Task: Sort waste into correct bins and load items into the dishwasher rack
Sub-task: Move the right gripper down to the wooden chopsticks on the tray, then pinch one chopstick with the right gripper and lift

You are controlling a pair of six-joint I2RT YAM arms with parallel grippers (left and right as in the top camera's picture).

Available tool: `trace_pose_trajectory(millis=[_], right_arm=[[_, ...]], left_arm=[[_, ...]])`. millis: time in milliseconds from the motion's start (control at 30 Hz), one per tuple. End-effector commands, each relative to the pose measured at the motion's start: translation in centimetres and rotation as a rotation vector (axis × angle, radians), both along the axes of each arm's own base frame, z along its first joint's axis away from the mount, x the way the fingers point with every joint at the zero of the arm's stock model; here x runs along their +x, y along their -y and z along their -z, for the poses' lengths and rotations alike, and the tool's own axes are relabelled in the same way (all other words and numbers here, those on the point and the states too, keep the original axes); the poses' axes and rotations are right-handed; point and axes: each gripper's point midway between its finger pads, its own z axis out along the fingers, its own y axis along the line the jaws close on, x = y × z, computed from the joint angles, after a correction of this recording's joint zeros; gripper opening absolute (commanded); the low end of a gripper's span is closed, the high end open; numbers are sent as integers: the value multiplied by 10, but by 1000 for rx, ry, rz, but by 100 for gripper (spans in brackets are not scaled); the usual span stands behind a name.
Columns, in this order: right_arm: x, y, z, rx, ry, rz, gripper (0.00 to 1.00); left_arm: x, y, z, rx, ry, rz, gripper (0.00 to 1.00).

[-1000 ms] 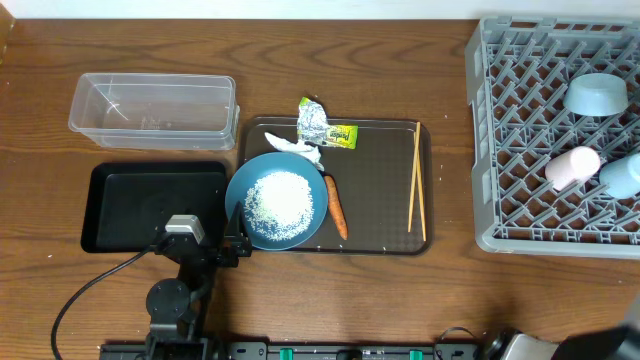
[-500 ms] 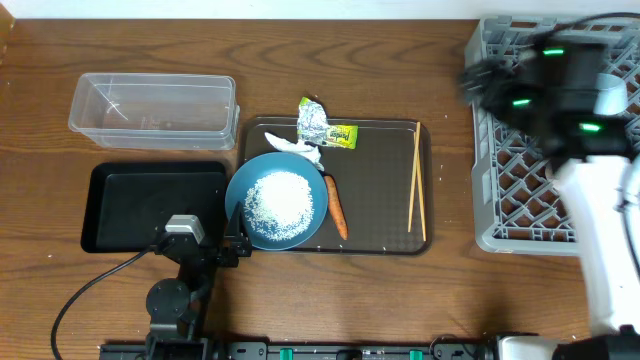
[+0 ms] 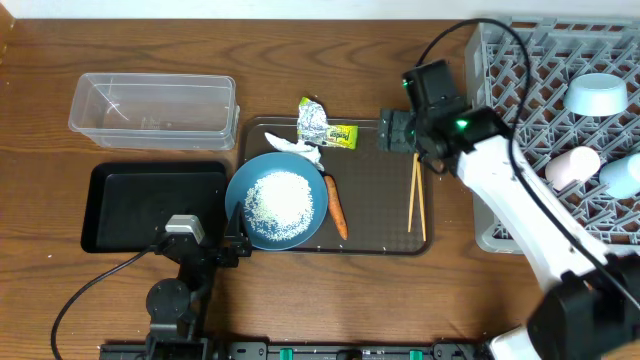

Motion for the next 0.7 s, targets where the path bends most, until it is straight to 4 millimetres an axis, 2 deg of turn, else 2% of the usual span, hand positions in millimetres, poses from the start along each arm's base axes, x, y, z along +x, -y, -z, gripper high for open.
trace_pose_trajectory(millis=[0,133,233,333,467,667], right_arm=[[-6,-4,33,3,-107,31,83],[-21,-8,66,3,-238,23,80],[-34,-4,89,-19,-337,55,68],[-41,-1,106,-46,-396,62,65],[-46,1,117,-64,-432,65,66],[-50,8,120,-97,-442,72,68]], left_arm=[[-1,4,17,3,-50,23,98],[-1,4,17,3,-50,23,98],[-1,4,17,3,-50,23,98],[-1,4,17,3,-50,23,98],[-1,4,17,3,-50,23,98],[-1,4,17,3,-50,23,98]])
